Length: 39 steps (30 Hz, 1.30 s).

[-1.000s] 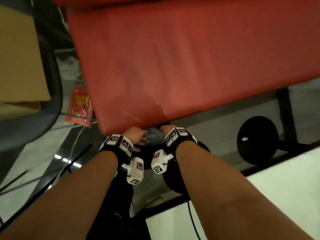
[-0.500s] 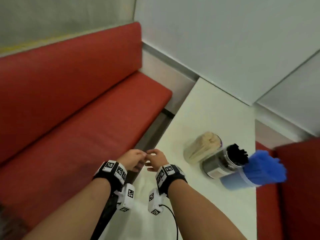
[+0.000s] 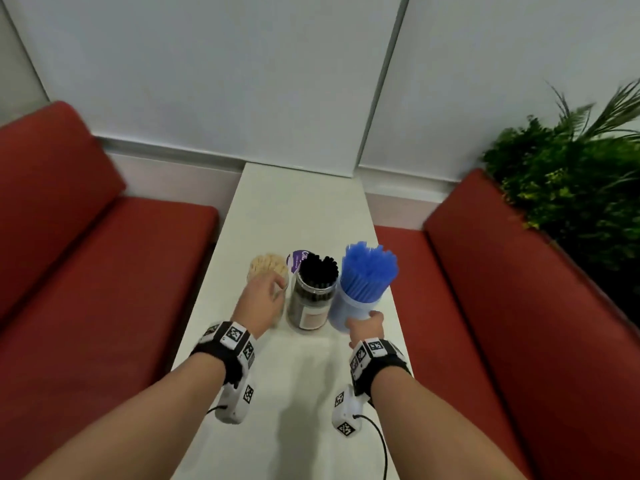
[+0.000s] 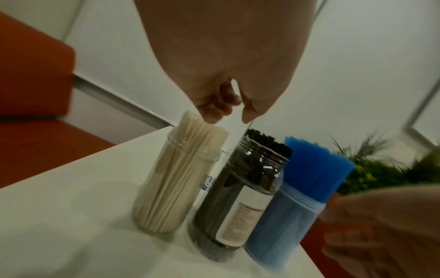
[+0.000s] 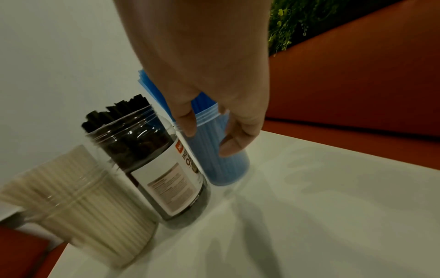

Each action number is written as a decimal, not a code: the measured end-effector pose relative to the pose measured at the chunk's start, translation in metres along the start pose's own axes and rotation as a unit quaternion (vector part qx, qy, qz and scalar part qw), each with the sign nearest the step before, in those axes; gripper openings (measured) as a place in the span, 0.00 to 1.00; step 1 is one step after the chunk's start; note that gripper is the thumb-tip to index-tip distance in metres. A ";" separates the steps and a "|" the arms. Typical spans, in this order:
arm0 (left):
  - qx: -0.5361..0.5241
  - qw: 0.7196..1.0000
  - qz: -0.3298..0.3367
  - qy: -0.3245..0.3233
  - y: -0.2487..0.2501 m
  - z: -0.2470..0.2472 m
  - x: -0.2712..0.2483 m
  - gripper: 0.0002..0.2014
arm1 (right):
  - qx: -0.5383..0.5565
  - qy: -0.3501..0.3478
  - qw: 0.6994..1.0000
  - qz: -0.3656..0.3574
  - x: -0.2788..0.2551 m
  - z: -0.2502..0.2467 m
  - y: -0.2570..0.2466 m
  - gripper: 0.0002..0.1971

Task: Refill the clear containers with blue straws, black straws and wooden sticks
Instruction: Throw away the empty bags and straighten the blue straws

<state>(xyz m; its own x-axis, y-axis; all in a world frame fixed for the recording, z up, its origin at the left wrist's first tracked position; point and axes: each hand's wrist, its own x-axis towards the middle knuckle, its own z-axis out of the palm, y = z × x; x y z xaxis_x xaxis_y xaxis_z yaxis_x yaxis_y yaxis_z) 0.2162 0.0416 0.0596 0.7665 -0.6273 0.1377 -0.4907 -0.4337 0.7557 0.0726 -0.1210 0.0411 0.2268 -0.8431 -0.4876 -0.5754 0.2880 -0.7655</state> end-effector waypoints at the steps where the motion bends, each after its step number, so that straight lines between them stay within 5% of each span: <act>1: 0.030 0.998 0.040 -0.027 0.005 0.008 0.003 0.09 | 0.010 0.029 1.000 -0.004 0.006 -0.001 -0.006 0.35; 6: 0.220 0.959 0.150 -0.100 0.012 0.043 0.027 0.18 | 0.075 0.073 0.994 -0.034 0.034 0.008 -0.029 0.47; 13: 0.370 0.910 0.149 -0.110 0.023 0.069 0.063 0.09 | 0.039 0.001 0.994 -0.098 0.085 0.016 -0.023 0.59; 21: 0.410 0.900 0.092 -0.116 0.041 0.088 0.134 0.02 | 0.033 -0.106 0.984 -0.139 0.142 0.018 -0.042 0.57; 24: 0.400 0.907 0.088 -0.097 0.040 0.087 0.162 0.07 | 0.053 -0.144 0.973 -0.173 0.164 0.019 -0.059 0.49; 28: 0.360 0.924 0.102 -0.079 0.036 0.087 0.201 0.18 | 0.088 -0.175 0.972 -0.129 0.196 0.019 -0.075 0.48; 34: 0.388 0.913 0.079 -0.098 0.040 0.093 0.239 0.16 | 0.159 -0.069 0.980 -0.096 0.209 0.049 -0.080 0.28; 39: 0.321 0.936 0.059 -0.130 0.036 0.095 0.251 0.12 | 0.095 -0.010 0.984 -0.149 0.219 0.066 -0.090 0.22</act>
<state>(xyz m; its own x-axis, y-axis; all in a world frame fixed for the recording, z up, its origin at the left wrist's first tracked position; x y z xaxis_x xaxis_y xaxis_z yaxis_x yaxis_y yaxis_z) 0.3516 -0.1927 0.0604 0.6058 -0.7952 -0.0269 -0.7774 -0.5988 0.1925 0.2261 -0.3013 -0.0244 0.3805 -0.8940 -0.2369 -0.3243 0.1109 -0.9394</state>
